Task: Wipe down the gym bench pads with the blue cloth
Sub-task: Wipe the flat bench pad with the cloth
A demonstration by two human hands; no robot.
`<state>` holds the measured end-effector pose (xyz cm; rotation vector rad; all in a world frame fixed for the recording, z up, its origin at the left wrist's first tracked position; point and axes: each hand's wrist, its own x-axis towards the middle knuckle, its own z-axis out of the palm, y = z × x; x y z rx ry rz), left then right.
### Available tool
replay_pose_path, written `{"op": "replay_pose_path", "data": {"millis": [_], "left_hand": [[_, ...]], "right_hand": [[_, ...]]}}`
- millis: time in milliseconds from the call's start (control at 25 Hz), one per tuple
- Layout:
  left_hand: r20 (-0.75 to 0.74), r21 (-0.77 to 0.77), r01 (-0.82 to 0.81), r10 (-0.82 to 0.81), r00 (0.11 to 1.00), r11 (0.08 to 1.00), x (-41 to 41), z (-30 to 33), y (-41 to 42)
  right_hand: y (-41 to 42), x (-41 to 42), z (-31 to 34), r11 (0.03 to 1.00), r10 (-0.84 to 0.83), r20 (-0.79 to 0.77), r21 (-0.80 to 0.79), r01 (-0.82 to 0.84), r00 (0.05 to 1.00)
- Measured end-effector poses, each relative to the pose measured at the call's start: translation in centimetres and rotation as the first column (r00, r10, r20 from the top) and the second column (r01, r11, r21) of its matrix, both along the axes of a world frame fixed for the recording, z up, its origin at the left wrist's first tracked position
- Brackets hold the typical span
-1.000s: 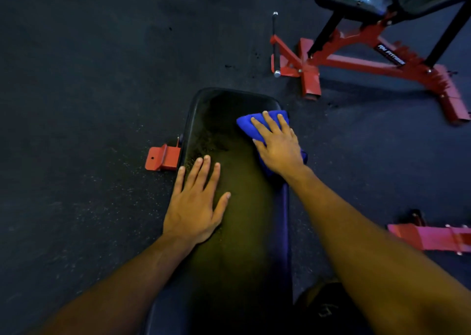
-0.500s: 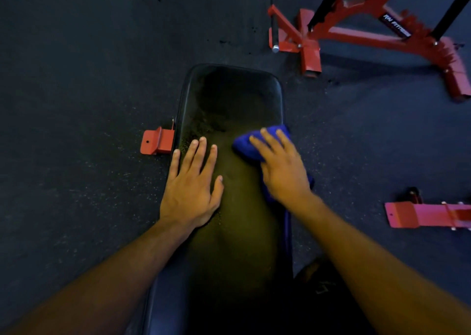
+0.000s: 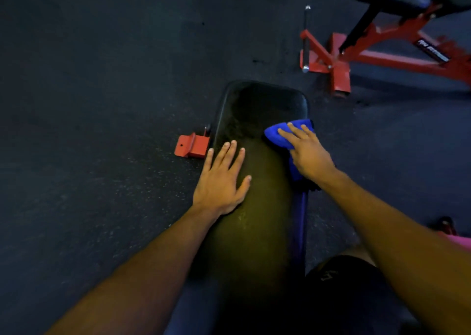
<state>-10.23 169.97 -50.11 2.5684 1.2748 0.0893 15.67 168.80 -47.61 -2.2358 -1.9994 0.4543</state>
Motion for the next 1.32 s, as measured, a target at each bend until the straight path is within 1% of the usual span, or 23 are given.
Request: {"op": "replay_pose_path", "data": {"millis": [80,120,200,240,280,360,400,480,560,600,680,760,800,880,920,1000,1040,1080,1120,1160,1200,1280,1320], "left_hand": [[0.010,-0.053,0.000,0.000,1.000,0.999,0.2,1.0,-0.2],[0.057,-0.095,-0.023,0.029,0.998,0.995,-0.3,1.8,-0.7],[0.184,-0.186,-0.117,0.151,0.971,0.976,-2.6,2.7,-2.9],[0.198,-0.229,-0.143,0.190,0.962,0.963,-4.1,2.7,-4.6],[0.159,-0.252,-0.139,0.183,0.970,0.958,-5.5,2.4,-6.3],[0.043,-0.242,-0.102,0.115,0.992,0.965,-7.4,1.2,-8.8],[0.010,-0.220,-0.098,0.103,0.995,0.971,-7.8,0.6,-9.2],[0.003,-0.183,-0.103,0.106,0.994,0.978,-7.4,-0.6,-8.8],[0.031,-0.167,-0.097,0.103,0.994,0.981,-7.2,-0.9,-8.7],[0.047,-0.148,-0.098,0.106,0.993,0.984,-7.4,-1.2,-8.6],[0.045,-0.123,-0.095,0.101,0.994,0.988,-7.6,-1.6,-8.6],[0.067,-0.120,-0.105,0.113,0.991,0.987,-7.6,-1.5,-8.8],[0.087,-0.112,-0.104,0.114,0.990,0.988,-7.5,-1.5,-8.7],[0.123,-0.124,-0.103,0.119,0.985,0.987,-7.4,-1.5,-8.5],[0.134,-0.132,-0.100,0.117,0.984,0.986,-7.5,-1.6,-8.5],[0.151,-0.128,-0.091,0.110,0.982,0.988,-7.5,-1.7,-8.6],[0.164,-0.123,-0.093,0.113,0.980,0.988,-7.6,-1.7,-8.7],[0.177,-0.119,-0.096,0.116,0.977,0.988,-7.6,-1.7,-8.6],[0.187,-0.118,-0.092,0.113,0.976,0.989,-7.6,-1.7,-8.5],[0.192,-0.118,-0.088,0.109,0.975,0.989,-7.6,-1.8,-8.5],[0.195,-0.119,-0.084,0.107,0.975,0.989,-7.6,-1.8,-8.6],[0.196,-0.112,-0.088,0.109,0.975,0.990,-7.7,-1.8,-8.6],[0.196,-0.106,-0.092,0.111,0.974,0.990,-7.7,-1.7,-8.6]], "right_hand": [[-1.1,1.0,1.9,0.997,0.055,-0.042,-0.055,-0.057,0.998],[-2.0,1.1,2.8,0.998,0.041,-0.055,-0.050,-0.044,0.998],[-2.9,0.9,4.3,1.000,0.021,-0.070,0.012,-0.021,0.997],[-3.2,0.5,4.7,0.999,0.020,-0.058,0.032,-0.018,0.998],[-3.3,-0.1,4.7,0.999,0.017,-0.045,0.046,-0.015,0.999],[-3.2,-1.3,4.1,0.998,0.027,-0.014,0.059,-0.026,1.000],[-3.1,-2.1,3.3,0.998,0.044,0.013,0.053,-0.045,0.999],[-2.4,-3.7,1.4,0.994,0.069,0.093,0.080,-0.076,0.993],[-1.8,-4.3,-0.7,0.985,0.103,0.163,0.122,-0.123,0.981],[-0.8,-3.9,-1.4,0.982,0.111,0.159,0.134,-0.133,0.981],[3.2,-2.9,-2.0,0.973,0.106,0.102,0.195,-0.125,0.989],[8.2,-2.9,-1.7,0.979,0.053,0.040,0.194,-0.060,0.998],[10.6,-3.5,-1.4,0.982,0.058,0.039,0.180,-0.064,0.998],[12.7,-6.5,-1.3,0.972,0.164,0.068,0.160,-0.173,0.984],[11.9,-8.2,-1.3,0.948,0.272,0.078,0.150,-0.282,0.959],[8.2,-10.1,-1.2,0.852,0.513,0.044,0.097,-0.515,0.857],[6.2,-10.1,-0.9,0.796,0.603,0.002,0.052,-0.602,0.798],[4.6,-9.2,-0.5,0.740,0.672,-0.028,0.008,-0.672,0.740],[3.5,-7.6,-0.3,0.686,0.727,-0.021,-0.019,-0.728,0.686],[3.2,-5.7,-0.1,0.652,0.758,0.007,-0.027,-0.758,0.652],[3.9,-3.7,-0.1,0.663,0.749,0.038,-0.028,-0.748,0.662],[7.0,-1.8,-0.2,0.774,0.632,0.057,0.018,-0.633,0.773],[9.0,-2.4,-0.3,0.830,0.553,0.056,0.050,-0.556,0.831]]}}
